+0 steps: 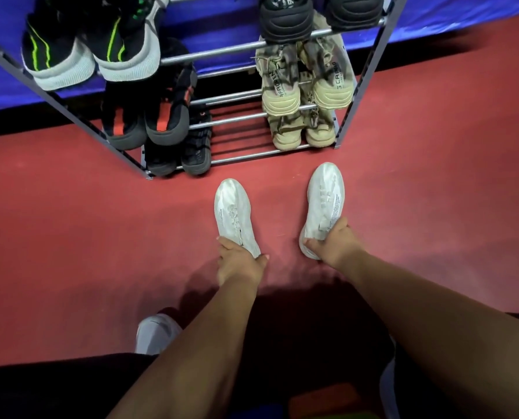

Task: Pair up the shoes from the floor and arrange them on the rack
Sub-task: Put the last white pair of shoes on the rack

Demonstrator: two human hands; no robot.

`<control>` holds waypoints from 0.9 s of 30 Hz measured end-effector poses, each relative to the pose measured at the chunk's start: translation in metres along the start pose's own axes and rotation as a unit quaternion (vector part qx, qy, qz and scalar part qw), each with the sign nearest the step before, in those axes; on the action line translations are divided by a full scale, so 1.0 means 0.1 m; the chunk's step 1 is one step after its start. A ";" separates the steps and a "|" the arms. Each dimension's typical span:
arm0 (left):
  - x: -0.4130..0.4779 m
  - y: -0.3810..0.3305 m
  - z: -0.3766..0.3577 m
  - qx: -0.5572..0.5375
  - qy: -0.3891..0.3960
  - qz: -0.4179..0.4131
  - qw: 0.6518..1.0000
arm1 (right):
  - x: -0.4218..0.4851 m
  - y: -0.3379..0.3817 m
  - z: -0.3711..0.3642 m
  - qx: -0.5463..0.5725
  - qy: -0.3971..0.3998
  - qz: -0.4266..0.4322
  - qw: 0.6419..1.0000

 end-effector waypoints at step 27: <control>0.09 -0.05 0.41 -0.054 0.027 0.076 0.995 | 0.07 0.58 0.13 -0.081 0.018 -0.073 0.994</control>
Point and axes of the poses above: each hand's wrist, its own x-axis towards the middle knuckle, its own z-axis out of the back of the hand, y = z × x, the point moved 7 cm from there along x, towards the middle knuckle, and after that the axes turned 7 degrees about z, right-handed, at the moved point
